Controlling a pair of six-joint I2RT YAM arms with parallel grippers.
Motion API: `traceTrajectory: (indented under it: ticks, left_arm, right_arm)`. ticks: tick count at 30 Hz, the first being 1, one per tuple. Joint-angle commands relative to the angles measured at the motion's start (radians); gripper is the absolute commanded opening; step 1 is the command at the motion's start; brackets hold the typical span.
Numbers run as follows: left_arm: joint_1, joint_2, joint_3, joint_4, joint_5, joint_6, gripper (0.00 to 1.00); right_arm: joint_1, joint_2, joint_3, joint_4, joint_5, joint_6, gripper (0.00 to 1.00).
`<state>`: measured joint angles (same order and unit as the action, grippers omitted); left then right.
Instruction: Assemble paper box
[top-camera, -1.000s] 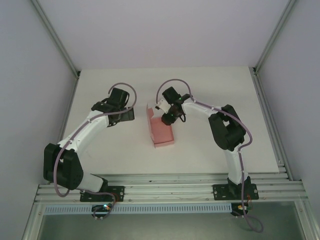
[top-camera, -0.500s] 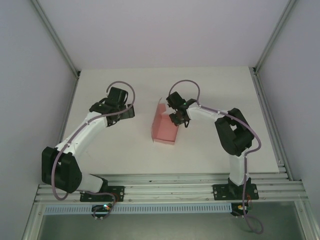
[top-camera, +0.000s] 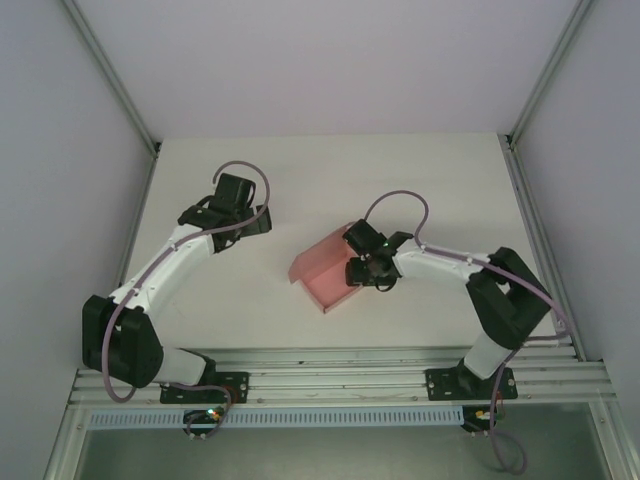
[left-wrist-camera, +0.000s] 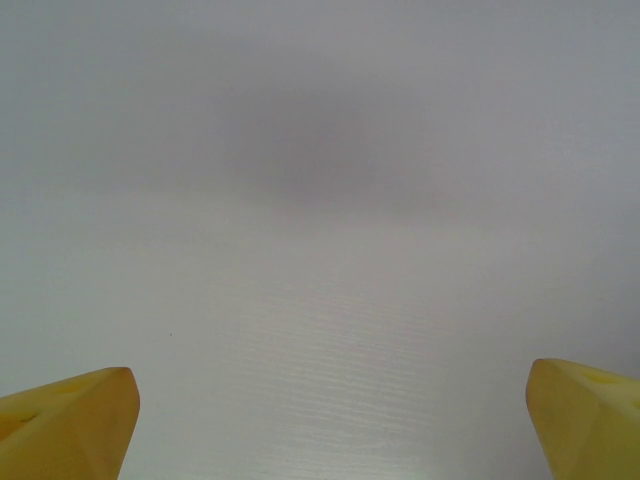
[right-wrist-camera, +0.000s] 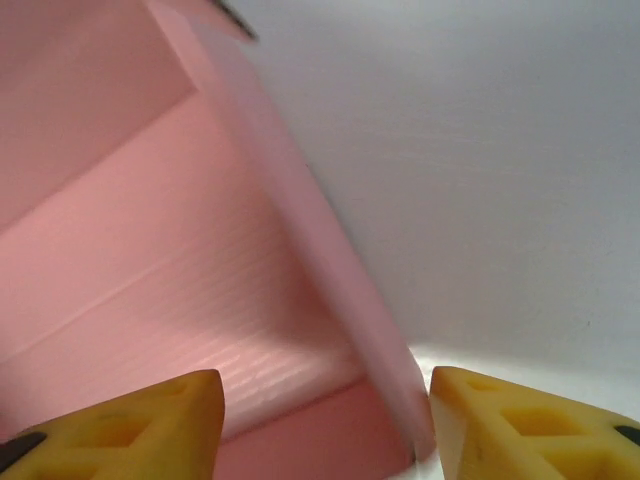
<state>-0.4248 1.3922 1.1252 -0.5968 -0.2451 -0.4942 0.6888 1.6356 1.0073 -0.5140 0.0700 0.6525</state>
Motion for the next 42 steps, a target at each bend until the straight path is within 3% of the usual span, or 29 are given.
traceTrajectory:
  ticks: [1,3,6,9,12,18,21,25,27,30,35,42]
  left_arm:
    - [0.003,-0.004,-0.015,0.007,0.015,0.006,1.0]
    - [0.003,-0.01,-0.023,0.015,0.022,0.009,1.0]
    - [0.003,-0.022,-0.038,0.029,0.038,0.022,1.0]
    - [0.002,-0.027,-0.038,0.023,0.054,0.037,1.0]
    - [0.003,-0.037,-0.038,0.016,0.058,0.048,1.0]
    - [0.003,-0.056,-0.055,0.01,0.053,0.052,1.0]
    - [0.001,-0.063,-0.062,0.01,0.05,0.056,1.0]
    - [-0.001,-0.057,-0.056,0.01,0.052,0.068,1.0]
    - [-0.002,-0.051,-0.051,0.007,0.053,0.068,1.0]
    - [-0.006,-0.045,-0.046,0.009,0.057,0.074,1.0]
    - [-0.014,-0.043,-0.042,0.008,0.057,0.078,1.0]
    - [-0.029,-0.033,-0.033,0.01,0.063,0.091,1.0]
  right_arm:
    - [-0.004,-0.081,0.033,-0.096,0.115,-0.045,0.63]
    - [-0.009,-0.105,0.028,-0.099,0.195,-0.147,0.69]
    - [-0.012,-0.152,-0.027,0.072,0.203,-0.458,0.73]
    - [-0.028,-0.202,-0.053,0.238,0.096,-0.722,0.73]
    - [-0.081,-0.208,0.003,0.243,-0.068,-0.906,0.77]
    - [-0.157,-0.073,0.164,0.101,-0.122,-1.043,0.78]
    - [-0.169,-0.032,0.187,0.076,-0.159,-1.08,0.7]
    - [-0.169,-0.009,0.193,0.088,-0.27,-1.133,0.69]
    - [-0.167,0.016,0.213,0.106,-0.258,-1.12,0.6]
    - [-0.17,0.057,0.244,0.103,-0.263,-1.116,0.56]
    - [-0.18,0.052,0.194,0.158,-0.361,-1.235,0.61]
    - [-0.24,0.143,0.277,0.157,-0.547,-1.317,0.59]
